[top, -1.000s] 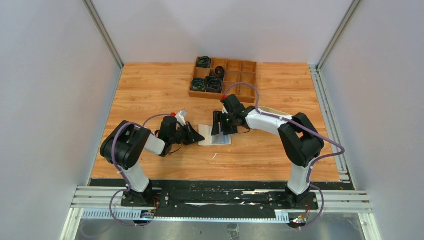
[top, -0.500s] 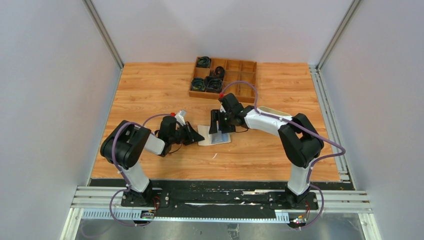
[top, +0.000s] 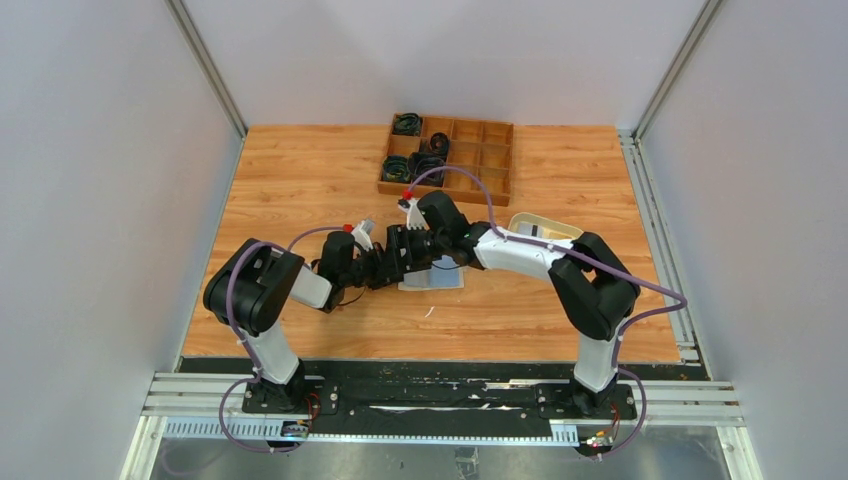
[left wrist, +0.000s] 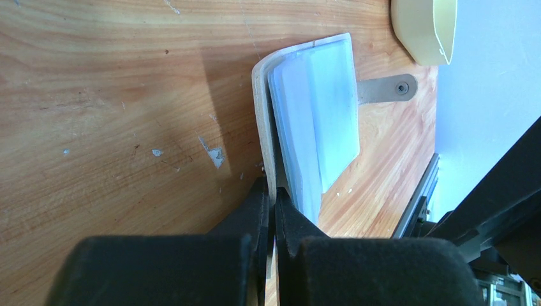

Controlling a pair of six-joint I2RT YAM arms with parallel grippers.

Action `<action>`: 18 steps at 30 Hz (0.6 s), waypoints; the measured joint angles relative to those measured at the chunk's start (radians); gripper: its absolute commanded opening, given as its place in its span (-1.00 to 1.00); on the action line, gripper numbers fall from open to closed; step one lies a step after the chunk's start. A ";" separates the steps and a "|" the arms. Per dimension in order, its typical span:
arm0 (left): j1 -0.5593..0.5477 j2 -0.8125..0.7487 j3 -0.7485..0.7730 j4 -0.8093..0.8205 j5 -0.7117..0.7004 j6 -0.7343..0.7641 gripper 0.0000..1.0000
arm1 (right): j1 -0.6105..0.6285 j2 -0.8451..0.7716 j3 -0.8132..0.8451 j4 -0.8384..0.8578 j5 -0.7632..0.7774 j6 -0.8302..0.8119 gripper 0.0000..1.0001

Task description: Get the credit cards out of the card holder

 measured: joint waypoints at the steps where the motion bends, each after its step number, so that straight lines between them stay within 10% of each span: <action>1: 0.000 0.000 0.000 0.000 0.000 0.000 -1.00 | -0.002 0.000 -0.001 0.008 0.000 0.001 0.37; 18: 0.000 0.001 0.000 0.001 0.001 0.005 -1.00 | -0.154 -0.044 -0.258 0.183 0.047 0.005 0.38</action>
